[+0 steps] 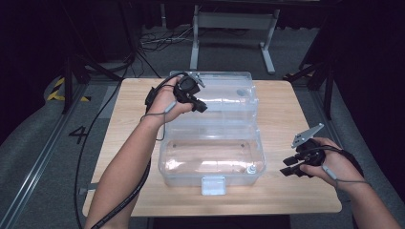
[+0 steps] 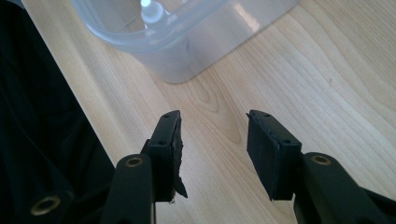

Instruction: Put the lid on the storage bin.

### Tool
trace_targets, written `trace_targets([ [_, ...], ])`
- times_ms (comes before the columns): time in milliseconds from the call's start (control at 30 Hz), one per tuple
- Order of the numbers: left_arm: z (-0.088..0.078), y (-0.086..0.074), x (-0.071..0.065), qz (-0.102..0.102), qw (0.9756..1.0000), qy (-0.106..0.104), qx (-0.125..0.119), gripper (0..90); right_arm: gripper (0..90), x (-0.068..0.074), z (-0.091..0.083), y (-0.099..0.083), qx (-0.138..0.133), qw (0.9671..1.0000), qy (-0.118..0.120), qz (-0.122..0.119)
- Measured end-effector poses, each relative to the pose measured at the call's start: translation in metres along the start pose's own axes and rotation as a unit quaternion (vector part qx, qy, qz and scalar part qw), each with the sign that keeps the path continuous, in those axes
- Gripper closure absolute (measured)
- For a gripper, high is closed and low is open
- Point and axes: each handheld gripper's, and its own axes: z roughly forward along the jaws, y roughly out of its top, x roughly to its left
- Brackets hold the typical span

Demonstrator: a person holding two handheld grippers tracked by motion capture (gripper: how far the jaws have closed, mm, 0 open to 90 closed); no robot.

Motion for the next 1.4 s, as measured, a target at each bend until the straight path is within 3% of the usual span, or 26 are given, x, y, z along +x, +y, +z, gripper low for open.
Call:
trace_targets([
  [167, 0.001, 0.004, -0.001, 0.012, 0.9998, 0.003, 0.015, 83.2, 56.1, 0.007, -0.004, 0.008, 0.000, 0.9999, 0.001, -0.014],
  [300, 0.001, 0.005, 0.000, 0.013, 0.9998, 0.001, 0.015, 83.3, 56.2, 0.014, -0.008, 0.014, -0.010, 0.9996, 0.007, -0.025],
  [800, 0.002, 0.004, 0.002, 0.016, 0.9998, -0.004, 0.012, 83.3, 55.8, 0.035, -0.009, 0.045, -0.006, 0.9973, 0.020, -0.070],
  [1000, 0.001, 0.004, 0.002, 0.015, 0.9998, -0.003, 0.011, 83.2, 54.7, 0.054, 0.007, 0.065, -0.001, 0.9925, 0.048, -0.113],
  [1400, 0.001, 0.004, 0.001, 0.011, 0.9999, -0.002, 0.010, 82.9, 56.5, 0.073, 0.032, 0.093, 0.009, 0.9841, 0.063, -0.166],
])
